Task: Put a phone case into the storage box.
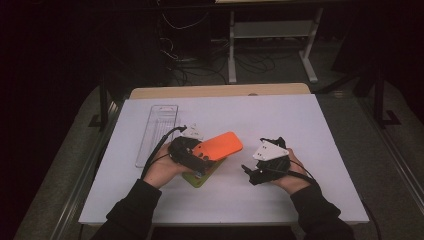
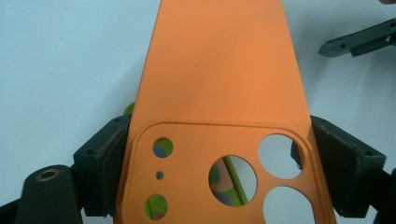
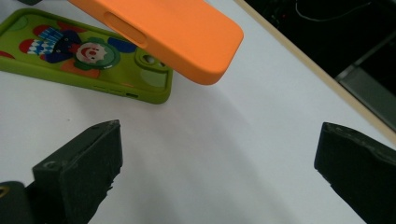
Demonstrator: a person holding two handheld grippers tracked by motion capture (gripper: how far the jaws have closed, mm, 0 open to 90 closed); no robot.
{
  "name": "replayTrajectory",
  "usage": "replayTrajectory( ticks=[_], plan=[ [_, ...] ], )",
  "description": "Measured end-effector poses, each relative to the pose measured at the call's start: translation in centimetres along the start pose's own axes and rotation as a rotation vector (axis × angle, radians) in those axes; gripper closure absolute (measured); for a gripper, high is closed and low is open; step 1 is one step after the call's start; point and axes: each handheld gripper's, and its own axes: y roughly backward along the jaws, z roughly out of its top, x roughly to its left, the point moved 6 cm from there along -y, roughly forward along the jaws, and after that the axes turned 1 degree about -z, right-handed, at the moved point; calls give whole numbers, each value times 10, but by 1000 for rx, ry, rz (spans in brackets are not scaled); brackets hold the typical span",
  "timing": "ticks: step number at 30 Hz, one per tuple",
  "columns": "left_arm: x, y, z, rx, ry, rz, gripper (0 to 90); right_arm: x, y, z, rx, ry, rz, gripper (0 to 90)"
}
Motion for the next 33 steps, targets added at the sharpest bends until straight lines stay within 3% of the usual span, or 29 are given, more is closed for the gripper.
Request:
replayTrajectory(
  ticks=[8,9,10,14,28,30,33],
  plan=[
    [0,-1,0,2,-4,-6,155,2,0,-1,19,91,-40,3],
    [-2,-2,1,-19,17,-3,154,3,0,0,19,105,-50,3],
    [-1,-2,1,-7,-2,2,154,3,0,0,18,120,-57,3],
    [-3,-2,1,-3,2,-1,155,1,2,1,14,182,-87,3],
    [1,2,2,-21,11,5,155,1,3,2,11,238,-129,4],
    [4,5,2,-6,-17,13,155,2,3,3,11,251,-133,4],
    [3,5,2,-13,-19,10,155,3,3,4,12,276,-145,4]
  ],
)
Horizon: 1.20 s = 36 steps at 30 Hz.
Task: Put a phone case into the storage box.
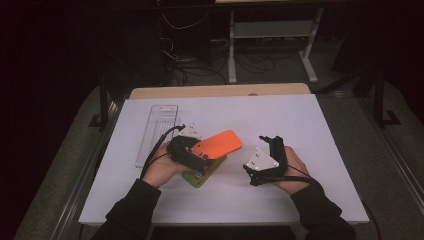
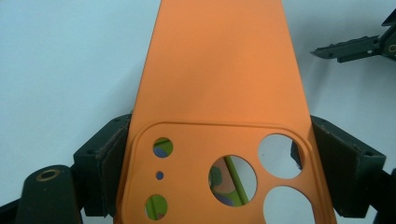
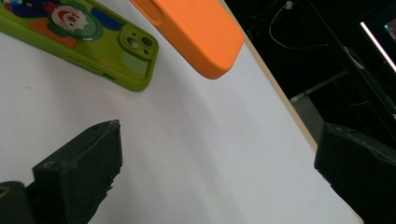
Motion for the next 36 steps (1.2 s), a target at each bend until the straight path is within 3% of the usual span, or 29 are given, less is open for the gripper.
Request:
replayTrajectory(
  ticks=[6,9,11,13,18,22,24,30,33,34,36],
  plan=[
    [0,2,1,-6,-8,-1,155,4,-1,1,0,58,-35,4],
    [-1,0,3,-38,25,-9,155,6,0,3,-7,98,-62,4],
    [-1,1,2,-25,11,-10,155,8,0,4,-10,160,-81,4],
    [-4,-1,3,-40,42,-13,155,9,0,5,-17,175,-85,4],
    [-5,-1,2,-31,48,-12,155,9,-1,8,-22,291,-144,4],
    [-4,0,2,-24,38,-15,155,10,-1,9,-23,330,-166,4],
    [-3,1,2,-27,34,-14,155,11,0,9,-21,328,-172,4],
    [-4,0,3,-42,49,-16,155,12,-1,11,-30,408,-200,4],
    [-3,1,4,-30,22,-17,155,15,-1,12,-27,432,-212,5],
    [-1,2,4,-23,-6,-16,155,14,-1,13,-33,448,-216,7],
    [-3,2,4,-20,12,-16,155,17,-1,14,-33,441,-221,10]
  ],
)
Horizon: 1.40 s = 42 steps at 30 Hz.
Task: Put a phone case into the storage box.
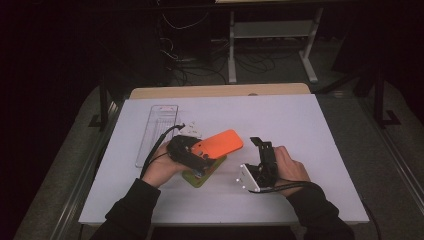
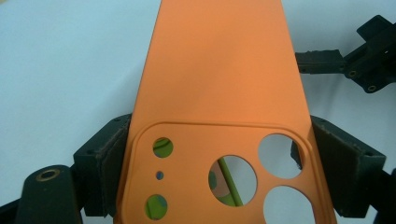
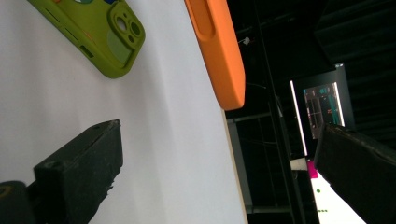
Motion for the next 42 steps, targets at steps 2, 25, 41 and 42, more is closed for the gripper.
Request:
replayTrajectory(
  ticks=[2,25,41,42],
  plan=[
    [-2,-1,1,-12,10,-2,155,1,1,2,5,9,-5,25],
    [-12,-6,4,2,1,-28,154,6,3,30,-78,168,-140,261],
    [-14,-6,4,5,-9,-29,155,13,-5,43,-96,241,-181,495],
    [-14,-6,4,5,-9,-30,155,14,-5,43,-100,251,-182,509]
  ],
)
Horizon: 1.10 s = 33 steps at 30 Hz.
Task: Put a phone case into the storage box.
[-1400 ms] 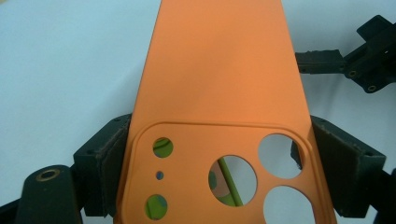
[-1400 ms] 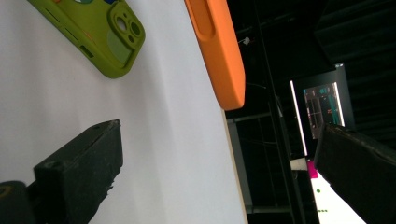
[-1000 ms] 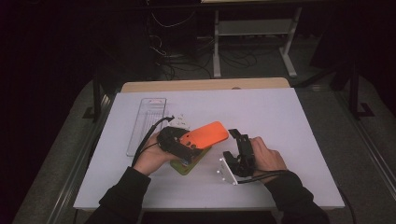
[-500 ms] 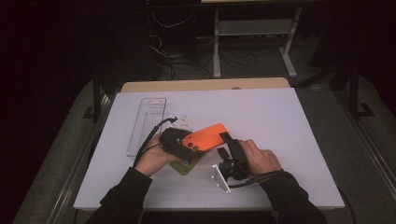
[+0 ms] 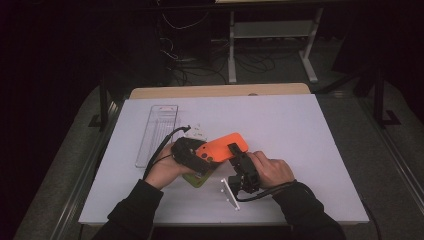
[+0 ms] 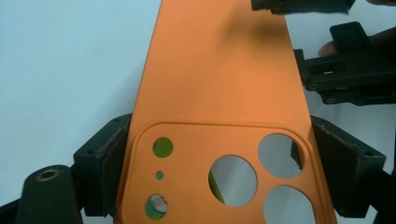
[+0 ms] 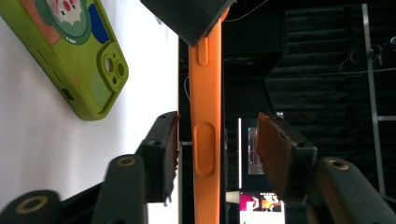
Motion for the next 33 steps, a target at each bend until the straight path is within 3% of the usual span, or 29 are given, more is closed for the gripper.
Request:
replayTrajectory(
  ticks=[5,6,9,10,12,16,18,23,26,28,33],
  plan=[
    [0,0,-1,7,-5,-6,155,-1,0,-1,-9,6,-21,570],
    [-2,-2,0,-10,13,-7,155,-1,0,-1,-9,9,-22,581],
    [0,-1,-1,12,-17,-9,155,0,1,0,-15,18,-17,613],
    [-2,-2,0,-7,5,-8,155,1,1,0,-15,20,-13,629],
    [-2,-2,0,-9,10,-10,155,1,1,0,-16,23,-6,655],
    [0,0,-1,9,-9,-14,155,2,1,0,-15,29,3,705],
    [-1,0,0,0,1,-15,154,2,1,0,-15,30,5,733],
    [0,-1,-1,5,3,-16,153,4,1,0,-7,21,16,762],
    [-2,-2,0,-14,30,-31,152,4,2,0,-7,14,21,785],
    [-1,-1,0,-17,22,-33,150,5,3,-1,4,-6,59,795],
    [-1,0,0,-37,31,-51,144,3,4,0,-1,-13,48,808]
  ],
)
